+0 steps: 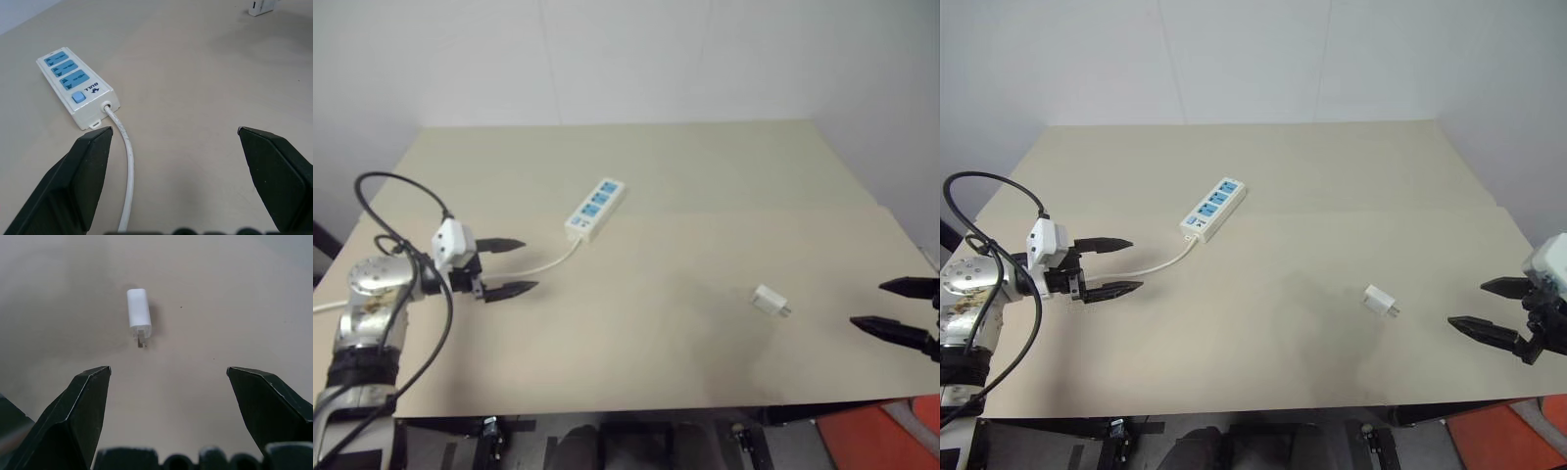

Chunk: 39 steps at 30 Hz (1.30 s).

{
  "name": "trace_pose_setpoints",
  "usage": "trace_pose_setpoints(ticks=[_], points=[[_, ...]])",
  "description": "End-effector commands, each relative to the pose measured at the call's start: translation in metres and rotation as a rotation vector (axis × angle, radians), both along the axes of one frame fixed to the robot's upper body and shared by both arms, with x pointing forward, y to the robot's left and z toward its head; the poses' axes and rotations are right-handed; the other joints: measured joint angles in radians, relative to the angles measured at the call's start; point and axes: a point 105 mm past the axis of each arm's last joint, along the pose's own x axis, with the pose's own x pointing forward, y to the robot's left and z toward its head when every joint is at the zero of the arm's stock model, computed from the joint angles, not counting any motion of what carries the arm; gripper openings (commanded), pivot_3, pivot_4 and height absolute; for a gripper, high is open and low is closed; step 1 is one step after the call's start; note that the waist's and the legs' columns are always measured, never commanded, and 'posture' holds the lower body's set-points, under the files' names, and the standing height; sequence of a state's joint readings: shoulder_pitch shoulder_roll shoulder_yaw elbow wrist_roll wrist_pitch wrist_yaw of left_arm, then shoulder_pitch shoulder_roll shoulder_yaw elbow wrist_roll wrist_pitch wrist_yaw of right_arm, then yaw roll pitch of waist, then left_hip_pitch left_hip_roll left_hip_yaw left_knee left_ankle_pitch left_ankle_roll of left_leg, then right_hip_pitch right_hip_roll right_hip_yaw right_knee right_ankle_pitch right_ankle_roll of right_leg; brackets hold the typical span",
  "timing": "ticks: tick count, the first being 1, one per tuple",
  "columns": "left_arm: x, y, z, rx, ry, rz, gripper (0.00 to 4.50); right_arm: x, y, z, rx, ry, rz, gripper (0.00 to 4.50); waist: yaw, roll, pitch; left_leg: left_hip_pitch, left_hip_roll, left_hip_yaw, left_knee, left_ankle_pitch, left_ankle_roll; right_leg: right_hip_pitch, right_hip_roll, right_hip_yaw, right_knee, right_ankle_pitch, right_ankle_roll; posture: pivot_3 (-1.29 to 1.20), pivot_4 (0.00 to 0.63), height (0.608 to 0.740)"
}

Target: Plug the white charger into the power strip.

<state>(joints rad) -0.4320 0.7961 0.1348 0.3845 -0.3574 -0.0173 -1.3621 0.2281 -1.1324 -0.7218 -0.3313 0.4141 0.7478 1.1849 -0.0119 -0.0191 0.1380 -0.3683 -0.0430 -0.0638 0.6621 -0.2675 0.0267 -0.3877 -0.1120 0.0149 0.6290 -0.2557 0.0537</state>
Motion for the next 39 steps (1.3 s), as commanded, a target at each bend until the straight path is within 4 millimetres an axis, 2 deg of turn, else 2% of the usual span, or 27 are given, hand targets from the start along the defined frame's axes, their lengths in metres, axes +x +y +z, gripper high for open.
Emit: trace_pose_setpoints(ticks=[1,8,13,17,20,22,28,31,35,39], points=[[-0.001,0.001,0.01,-0.014,-0.036,0.001,4.48,0.003,0.002,0.008,-0.016,-0.028,0.014,4.5,0.0,0.0,0.0,0.0,0.0,0.0,0.0,0.0,0.0,0.0,0.0,0.0,0.0,0.0,0.0,0.0,0.15,0.74],[0.01,-0.007,0.011,-0.016,-0.05,-0.014,4.48,-0.004,0.003,0.005,-0.014,-0.029,-0.013,4.5,0.007,0.0,0.0,0.0,0.0,0.0,0.0,0.0,0.0,0.0,0.0,0.0,0.0,0.0,0.0,0.0,0.15,0.74],[0.026,-0.011,0.007,-0.041,-0.036,0.063,4.48,-0.009,0.005,-0.001,-0.011,-0.027,-0.03,4.5,0.013,0.0,0.0,0.0,0.0,0.001,0.0,0.0,0.0,0.0,0.0,0.0,0.0,0.0,0.0,0.0,0.15,0.74],[0.041,-0.022,0.004,-0.087,-0.063,0.138,4.48,-0.009,0.009,-0.002,-0.007,-0.039,-0.036,4.5,0.014,0.0,0.0,0.0,0.0,0.001,0.0,0.0,0.0,0.0,0.0,0.0,0.0,0.0,0.0,0.0,0.15,0.74],[0.057,-0.038,-0.013,-0.12,-0.035,0.213,4.48,-0.006,0.013,-0.004,0.007,-0.052,-0.037,4.5,0.019,-0.001,0.0,0.0,-0.001,0.001,0.0,0.0,0.0,0.0,0.0,0.0,0.001,0.0,0.0,0.0,0.15,0.74],[0.067,-0.056,-0.028,-0.102,-0.016,0.239,4.48,-0.003,0.014,-0.002,0.004,-0.069,-0.04,4.5,0.023,-0.001,0.0,0.0,-0.001,0.001,0.0,0.0,0.0,0.0,0.0,0.0,0.001,0.0,0.0,0.0,0.15,0.74],[0.088,-0.087,-0.049,-0.07,0.004,0.338,4.48,-0.001,0.016,-0.003,-0.004,-0.082,-0.049,4.5,0.024,-0.002,0.001,-0.001,-0.002,0.001,0.0,0.0,0.0,0.0,0.0,0.0,0.0,0.0,0.0,0.0,0.15,0.74],[0.091,-0.099,-0.058,-0.05,0.023,0.36,4.48,-0.002,0.019,-0.002,0.005,-0.088,-0.036,4.5,0.023,-0.002,0.001,-0.001,-0.002,0.002,0.0,0.0,0.0,0.0,0.0,0.001,0.0,0.0,0.0,0.0,0.15,0.74],[0.092,-0.112,-0.064,-0.039,0.036,0.369,4.48,0.002,0.035,0.004,0.024,-0.111,0.038,4.5,0.024,-0.002,0.001,-0.001,-0.002,0.002,0.0,0.0,0.0,0.0,0.0,0.001,0.0,0.0,0.0,0.0,0.15,0.74],[0.097,-0.113,-0.069,-0.017,0.05,0.418,4.48,0.011,0.048,0.003,0.039,-0.128,0.077,4.5,0.028,-0.002,0.0,0.0,-0.002,0.002,0.001,0.0,0.0,0.001,0.0,0.0,0.001,0.0,0.0,0.0,0.15,0.74]])
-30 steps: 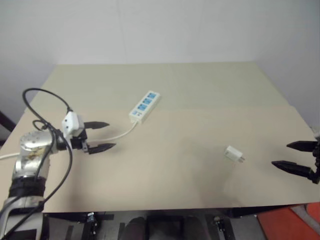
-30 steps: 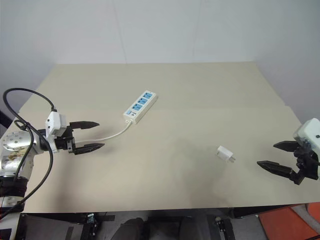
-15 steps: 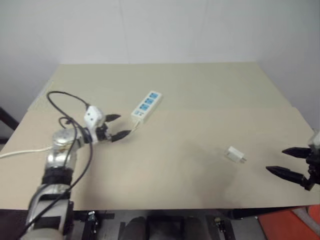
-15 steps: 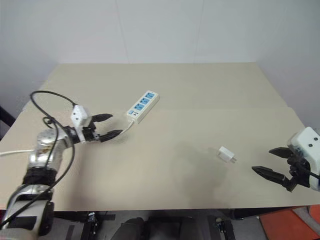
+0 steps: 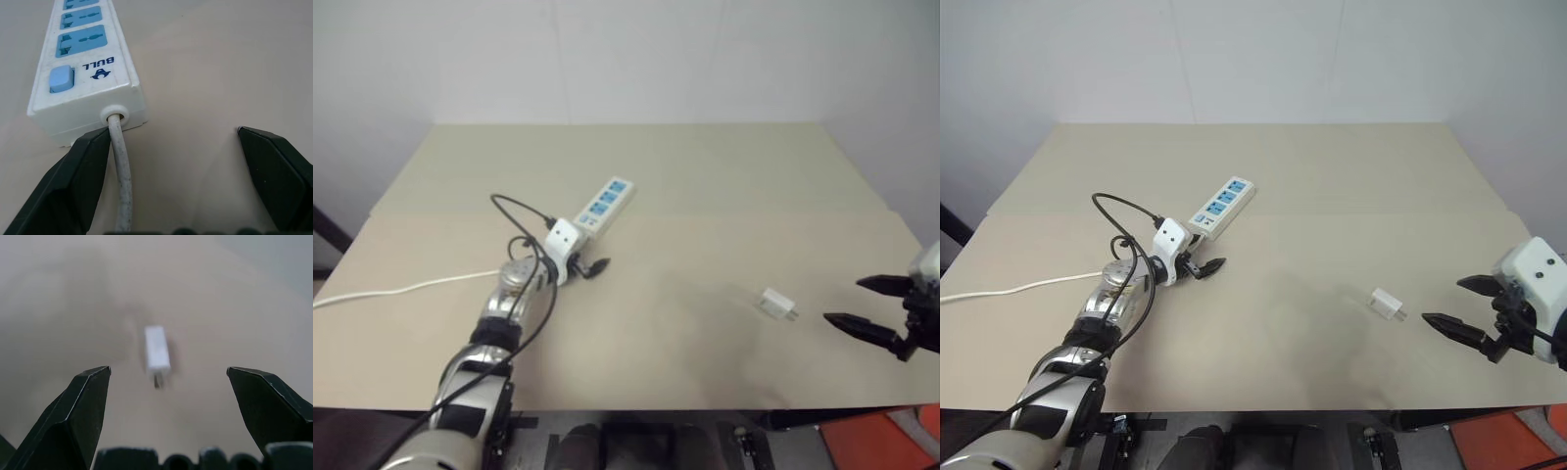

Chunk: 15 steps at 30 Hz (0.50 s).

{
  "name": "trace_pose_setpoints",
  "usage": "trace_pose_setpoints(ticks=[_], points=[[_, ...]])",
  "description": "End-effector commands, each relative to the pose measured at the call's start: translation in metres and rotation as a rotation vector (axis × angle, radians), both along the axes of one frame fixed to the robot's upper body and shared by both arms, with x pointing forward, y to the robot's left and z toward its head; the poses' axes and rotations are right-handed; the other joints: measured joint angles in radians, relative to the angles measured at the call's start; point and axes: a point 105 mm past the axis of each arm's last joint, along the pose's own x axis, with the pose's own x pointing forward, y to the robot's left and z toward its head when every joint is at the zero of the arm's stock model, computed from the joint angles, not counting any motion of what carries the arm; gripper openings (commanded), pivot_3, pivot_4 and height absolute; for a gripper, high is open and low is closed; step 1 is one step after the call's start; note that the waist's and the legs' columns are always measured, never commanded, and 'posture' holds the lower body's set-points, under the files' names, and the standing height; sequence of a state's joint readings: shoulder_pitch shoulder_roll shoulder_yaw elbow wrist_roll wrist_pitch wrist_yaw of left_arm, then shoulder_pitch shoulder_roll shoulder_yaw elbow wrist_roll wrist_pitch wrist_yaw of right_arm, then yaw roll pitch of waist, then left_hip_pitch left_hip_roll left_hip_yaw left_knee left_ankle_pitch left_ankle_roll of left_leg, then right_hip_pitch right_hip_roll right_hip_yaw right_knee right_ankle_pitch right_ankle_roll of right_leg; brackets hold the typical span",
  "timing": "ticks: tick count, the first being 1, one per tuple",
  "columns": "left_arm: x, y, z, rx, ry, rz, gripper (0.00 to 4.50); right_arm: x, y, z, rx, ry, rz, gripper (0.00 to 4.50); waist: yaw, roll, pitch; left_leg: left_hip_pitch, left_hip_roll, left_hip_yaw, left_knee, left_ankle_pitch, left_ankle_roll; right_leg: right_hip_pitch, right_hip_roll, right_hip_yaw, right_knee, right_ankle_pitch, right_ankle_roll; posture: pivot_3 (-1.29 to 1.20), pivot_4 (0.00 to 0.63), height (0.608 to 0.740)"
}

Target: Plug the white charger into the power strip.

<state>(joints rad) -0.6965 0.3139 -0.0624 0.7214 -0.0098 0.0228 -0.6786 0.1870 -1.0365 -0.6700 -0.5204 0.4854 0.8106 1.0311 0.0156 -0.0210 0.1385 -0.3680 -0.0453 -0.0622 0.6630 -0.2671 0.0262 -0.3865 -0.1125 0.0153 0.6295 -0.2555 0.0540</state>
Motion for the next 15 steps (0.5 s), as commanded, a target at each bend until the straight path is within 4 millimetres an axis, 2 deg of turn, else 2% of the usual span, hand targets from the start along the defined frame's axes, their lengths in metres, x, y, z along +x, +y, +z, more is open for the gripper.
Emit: trace_pose_setpoints(ticks=[1,4,8,13,15], points=[[0.006,-0.003,-0.002,0.036,0.01,0.044,4.48,0.007,0.012,0.004,0.001,-0.032,0.035,4.5,0.002,0.0,0.0,0.0,0.0,0.0,0.0,0.0,0.0,0.0,0.0,0.0,0.0,0.0,0.0,0.0,0.15,0.74],[0.008,-0.002,-0.002,0.022,0.027,0.071,4.48,0.012,0.018,0.003,0.014,-0.033,0.05,4.5,0.003,0.0,0.0,0.0,-0.001,0.0,0.001,0.0,0.0,0.0,0.0,0.0,0.0,0.0,0.0,0.0,0.15,0.74],[0.01,-0.006,0.005,-0.074,0.053,0.084,4.48,0.022,0.039,0.006,0.037,-0.073,0.13,4.5,-0.003,0.0,0.0,0.0,-0.003,0.0,0.001,0.0,0.0,0.0,0.0,0.0,0.001,0.0,0.0,0.0,0.15,0.74],[0.008,-0.007,0.018,-0.141,0.005,0.058,4.48,0.027,0.046,0.007,0.045,-0.079,0.149,4.5,-0.001,0.0,0.0,-0.001,-0.003,-0.001,0.001,0.0,0.0,-0.002,-0.001,0.0,0.0,0.0,0.0,0.0,0.15,0.74],[0.01,-0.001,0.015,-0.118,0.011,0.089,4.48,0.028,0.047,0.005,0.043,-0.073,0.151,4.5,-0.001,0.0,0.0,-0.001,-0.003,-0.001,0.001,0.0,0.0,-0.002,-0.001,0.0,0.0,0.0,0.0,0.0,0.15,0.74]])
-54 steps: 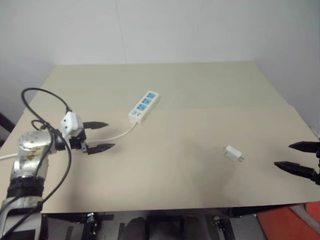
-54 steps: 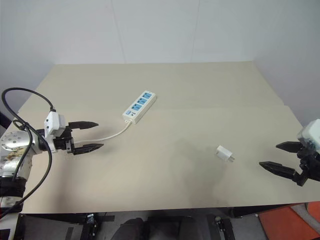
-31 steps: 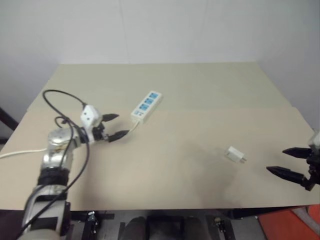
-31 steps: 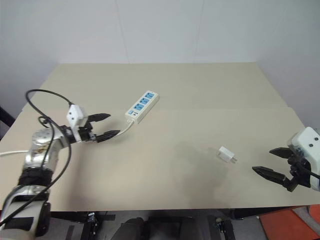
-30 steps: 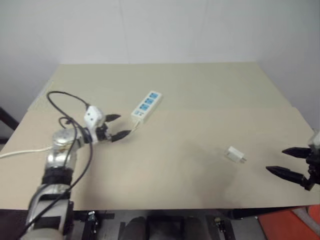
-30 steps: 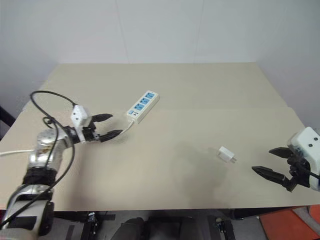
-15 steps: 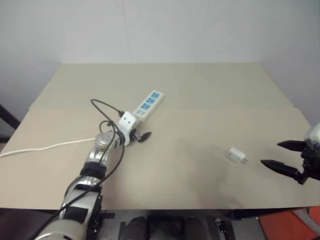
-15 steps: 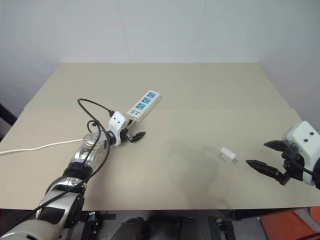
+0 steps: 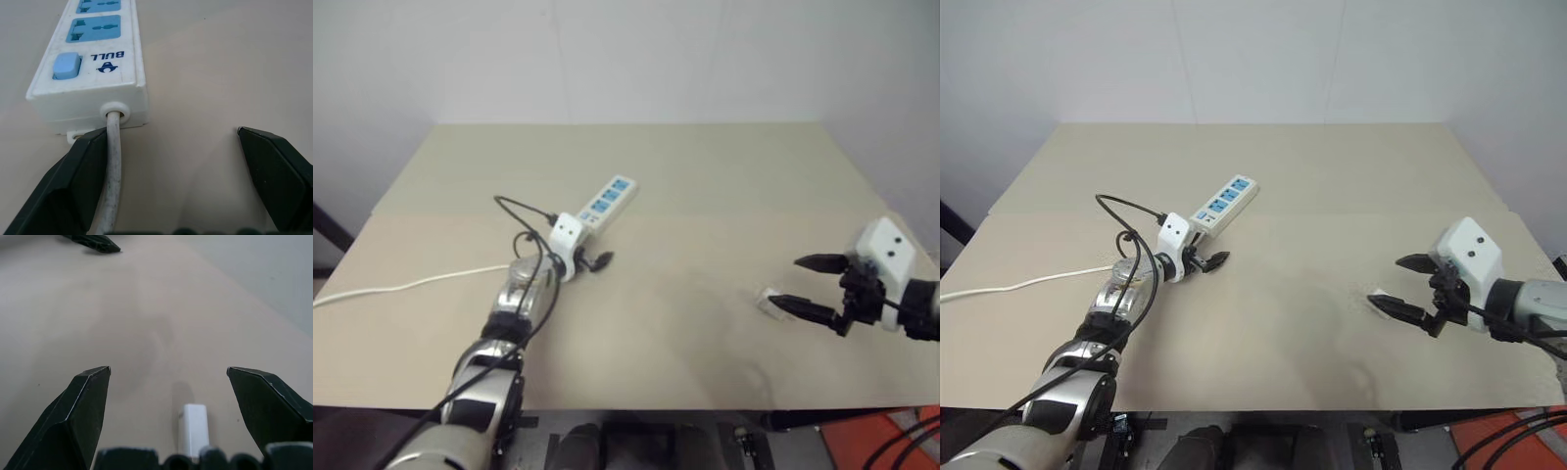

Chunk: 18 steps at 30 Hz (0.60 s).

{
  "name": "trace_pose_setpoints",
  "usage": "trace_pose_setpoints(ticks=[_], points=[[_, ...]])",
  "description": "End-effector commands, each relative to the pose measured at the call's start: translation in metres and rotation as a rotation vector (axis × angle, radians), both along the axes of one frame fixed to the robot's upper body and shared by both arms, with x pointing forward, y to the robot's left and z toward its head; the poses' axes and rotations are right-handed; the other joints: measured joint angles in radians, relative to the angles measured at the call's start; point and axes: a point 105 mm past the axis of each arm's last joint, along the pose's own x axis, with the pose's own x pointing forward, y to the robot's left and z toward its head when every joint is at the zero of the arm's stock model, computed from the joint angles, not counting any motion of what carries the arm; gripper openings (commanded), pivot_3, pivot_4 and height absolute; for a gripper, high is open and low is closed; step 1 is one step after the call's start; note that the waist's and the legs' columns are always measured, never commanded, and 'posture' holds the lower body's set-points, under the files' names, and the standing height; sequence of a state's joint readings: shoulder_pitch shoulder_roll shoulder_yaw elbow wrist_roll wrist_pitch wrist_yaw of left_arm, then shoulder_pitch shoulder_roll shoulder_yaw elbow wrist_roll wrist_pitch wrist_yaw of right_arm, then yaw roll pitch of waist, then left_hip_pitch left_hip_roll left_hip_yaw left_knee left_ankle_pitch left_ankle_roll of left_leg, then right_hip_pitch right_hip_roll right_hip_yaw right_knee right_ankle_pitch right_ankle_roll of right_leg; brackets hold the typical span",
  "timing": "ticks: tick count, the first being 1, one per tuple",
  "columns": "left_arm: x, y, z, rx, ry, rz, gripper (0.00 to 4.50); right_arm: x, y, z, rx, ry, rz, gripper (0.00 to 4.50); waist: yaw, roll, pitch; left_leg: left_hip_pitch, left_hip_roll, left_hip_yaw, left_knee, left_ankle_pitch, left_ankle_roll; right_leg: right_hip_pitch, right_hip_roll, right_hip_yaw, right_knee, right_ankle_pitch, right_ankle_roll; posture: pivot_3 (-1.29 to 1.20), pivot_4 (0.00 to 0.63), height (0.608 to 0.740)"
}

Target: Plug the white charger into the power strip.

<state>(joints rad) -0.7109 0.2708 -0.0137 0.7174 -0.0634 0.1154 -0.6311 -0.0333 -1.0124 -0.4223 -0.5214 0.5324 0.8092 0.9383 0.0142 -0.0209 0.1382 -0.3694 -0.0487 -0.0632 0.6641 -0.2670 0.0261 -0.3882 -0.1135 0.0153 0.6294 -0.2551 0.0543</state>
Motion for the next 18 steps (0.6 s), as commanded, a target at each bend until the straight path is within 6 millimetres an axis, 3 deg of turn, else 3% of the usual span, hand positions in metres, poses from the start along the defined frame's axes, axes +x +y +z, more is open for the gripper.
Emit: trace_pose_setpoints(ticks=[1,9,12,18], points=[[0.005,0.007,0.009,0.019,-0.027,0.032,4.48,0.001,0.003,0.004,-0.014,-0.03,0.014,4.5,0.0,0.0,0.0,0.0,0.0,0.0,0.0,0.0,0.0,0.0,0.0,0.0,0.0,0.0,0.0,0.0,0.15,0.74],[0.006,0.016,-0.012,0.118,0.025,0.069,4.48,0.002,0.014,0.005,0.0,-0.032,0.061,4.5,-0.003,0.0,0.0,0.001,-0.001,0.0,0.0,0.0,0.0,0.0,0.0,0.0,0.0,0.0,0.0,0.0,0.15,0.74],[0.005,0.013,-0.015,0.131,0.042,0.054,3.95,0.0,0.019,0.005,0.007,-0.035,0.077,4.5,-0.002,0.0,0.0,0.002,-0.001,0.0,0.0,0.0,0.0,0.001,0.0,0.0,0.001,0.0,0.0,0.0,0.15,0.74],[0.007,0.009,-0.017,0.103,0.07,0.07,2.17,0.0,0.018,0.004,0.012,-0.035,0.074,4.5,-0.002,0.001,-0.001,0.002,-0.001,0.0,0.0,0.0,0.0,0.001,0.0,0.0,0.001,0.0,0.0,0.0,0.15,0.74]])
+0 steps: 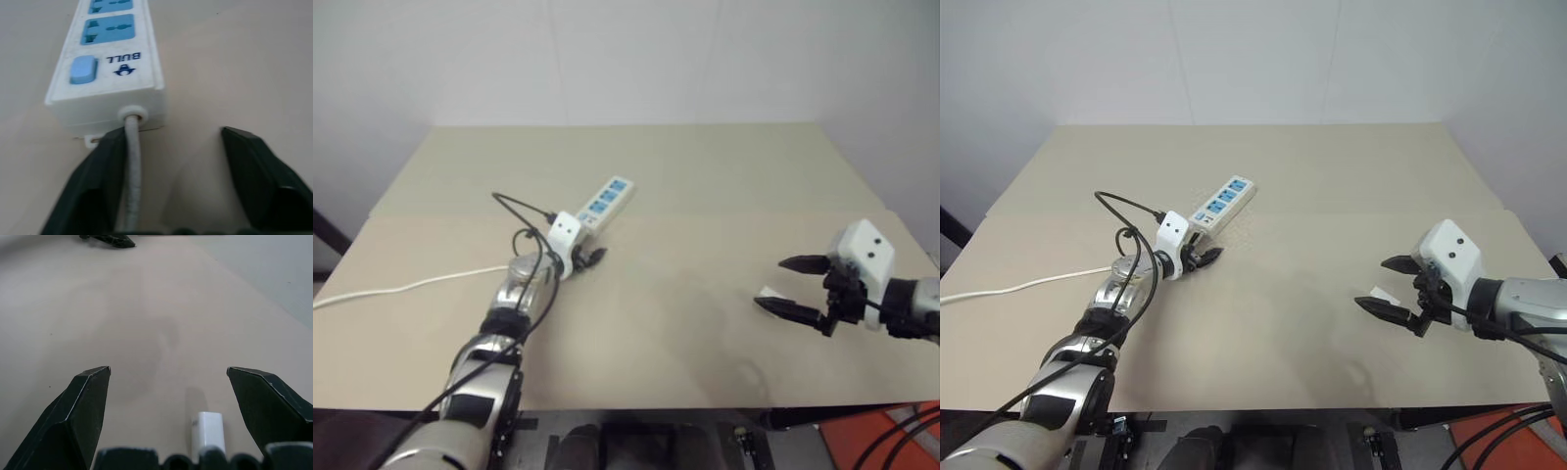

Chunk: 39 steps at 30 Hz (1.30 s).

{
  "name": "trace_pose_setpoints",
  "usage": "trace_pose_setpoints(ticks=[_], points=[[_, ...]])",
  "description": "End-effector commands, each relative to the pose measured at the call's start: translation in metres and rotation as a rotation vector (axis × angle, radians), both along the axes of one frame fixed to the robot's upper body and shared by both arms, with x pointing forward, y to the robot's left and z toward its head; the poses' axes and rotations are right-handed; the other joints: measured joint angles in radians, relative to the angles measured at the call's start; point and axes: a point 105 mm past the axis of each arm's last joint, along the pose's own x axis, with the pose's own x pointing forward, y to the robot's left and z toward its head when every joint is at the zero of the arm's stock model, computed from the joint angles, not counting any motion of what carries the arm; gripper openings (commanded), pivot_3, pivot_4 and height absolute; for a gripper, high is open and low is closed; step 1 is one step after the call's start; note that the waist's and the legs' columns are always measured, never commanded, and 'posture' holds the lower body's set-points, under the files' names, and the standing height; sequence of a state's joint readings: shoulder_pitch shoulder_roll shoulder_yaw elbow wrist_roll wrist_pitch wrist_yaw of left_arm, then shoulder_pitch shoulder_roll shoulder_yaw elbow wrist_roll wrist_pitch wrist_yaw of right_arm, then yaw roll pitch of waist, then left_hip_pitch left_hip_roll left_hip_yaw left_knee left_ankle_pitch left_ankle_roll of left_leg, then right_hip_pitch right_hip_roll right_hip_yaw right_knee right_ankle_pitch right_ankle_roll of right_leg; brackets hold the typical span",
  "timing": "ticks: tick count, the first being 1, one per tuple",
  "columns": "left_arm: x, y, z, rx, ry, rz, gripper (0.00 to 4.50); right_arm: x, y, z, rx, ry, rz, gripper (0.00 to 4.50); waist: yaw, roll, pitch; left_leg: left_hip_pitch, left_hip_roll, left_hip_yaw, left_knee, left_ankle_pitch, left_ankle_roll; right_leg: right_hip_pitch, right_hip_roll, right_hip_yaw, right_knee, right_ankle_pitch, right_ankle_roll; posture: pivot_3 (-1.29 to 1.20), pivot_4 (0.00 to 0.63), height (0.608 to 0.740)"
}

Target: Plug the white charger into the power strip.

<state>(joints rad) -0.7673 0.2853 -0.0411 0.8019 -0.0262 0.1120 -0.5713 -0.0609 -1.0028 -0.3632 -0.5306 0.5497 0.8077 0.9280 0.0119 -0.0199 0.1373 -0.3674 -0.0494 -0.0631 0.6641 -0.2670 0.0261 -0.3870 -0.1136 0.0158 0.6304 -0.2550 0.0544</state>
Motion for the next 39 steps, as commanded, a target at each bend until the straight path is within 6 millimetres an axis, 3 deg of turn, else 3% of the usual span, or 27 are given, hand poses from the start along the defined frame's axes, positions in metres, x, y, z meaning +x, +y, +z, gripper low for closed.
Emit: trace_pose_setpoints(ticks=[1,7,8,14,18,26,31,35,39], points=[[-0.003,0.002,-0.016,0.016,0.067,0.019,1.83,-0.001,0.004,0.009,-0.001,-0.053,0.023,4.5,0.0,0.0,0.0,0.0,0.0,0.0,0.0,0.0,0.0,0.0,0.0,0.0,0.0,0.0,0.0,0.0,0.15,0.74],[-0.008,0.01,-0.022,0.035,0.096,0.007,0.03,-0.003,0.004,0.007,-0.002,-0.051,0.015,4.5,0.001,0.0,0.0,0.0,0.0,0.0,0.0,0.0,0.0,0.0,0.0,0.0,0.0,0.0,0.0,0.0,0.15,0.74],[-0.008,0.012,-0.022,0.041,0.095,0.007,0.01,-0.003,0.004,0.007,-0.001,-0.05,0.014,4.5,0.001,0.0,0.0,0.0,0.0,0.0,0.0,0.0,0.0,0.0,0.0,0.0,0.0,0.0,0.0,0.0,0.15,0.74],[-0.02,0.026,-0.019,0.098,0.087,-0.047,0.01,-0.001,0.004,0.004,0.0,-0.046,0.013,4.5,-0.01,0.0,0.0,0.0,0.0,0.0,0.0,0.0,0.0,-0.001,0.0,0.001,0.0,0.0,0.0,0.0,0.15,0.74],[-0.035,0.047,-0.019,0.12,0.099,-0.036,0.01,0.0,0.005,0.002,0.003,-0.044,0.016,4.5,-0.017,0.001,-0.001,0.0,0.003,0.0,0.0,0.0,0.0,-0.001,0.0,0.001,0.0,0.0,0.0,0.0,0.15,0.74],[-0.102,0.084,-0.016,0.111,0.107,-0.244,0.01,0.003,0.008,-0.004,0.021,-0.031,0.036,4.5,-0.032,0.004,-0.003,0.004,0.008,0.005,-0.004,-0.001,0.0,-0.001,0.002,0.004,0.0,0.0,-0.001,0.0,0.15,0.74],[-0.107,0.103,-0.008,0.126,0.081,-0.256,0.01,0.009,0.01,-0.004,0.028,-0.032,0.056,4.5,-0.02,0.004,-0.003,0.004,0.009,0.007,-0.004,-0.001,0.001,0.0,0.002,0.003,-0.002,0.001,-0.003,0.0,0.15,0.74],[-0.096,0.116,-0.003,0.154,0.031,-0.219,0.01,0.014,0.012,-0.002,0.028,-0.038,0.067,4.5,-0.018,0.004,-0.003,0.004,0.009,0.007,-0.004,-0.001,0.001,-0.001,0.002,0.002,-0.002,0.002,-0.003,0.0,0.15,0.74],[-0.109,0.093,0.013,0.041,-0.04,-0.443,1.16,0.014,0.011,-0.002,0.024,-0.041,0.065,4.5,-0.021,0.004,-0.003,0.001,0.009,0.007,-0.004,-0.001,0.001,-0.003,0.002,0.002,-0.002,0.002,-0.003,0.0,0.15,0.74]])
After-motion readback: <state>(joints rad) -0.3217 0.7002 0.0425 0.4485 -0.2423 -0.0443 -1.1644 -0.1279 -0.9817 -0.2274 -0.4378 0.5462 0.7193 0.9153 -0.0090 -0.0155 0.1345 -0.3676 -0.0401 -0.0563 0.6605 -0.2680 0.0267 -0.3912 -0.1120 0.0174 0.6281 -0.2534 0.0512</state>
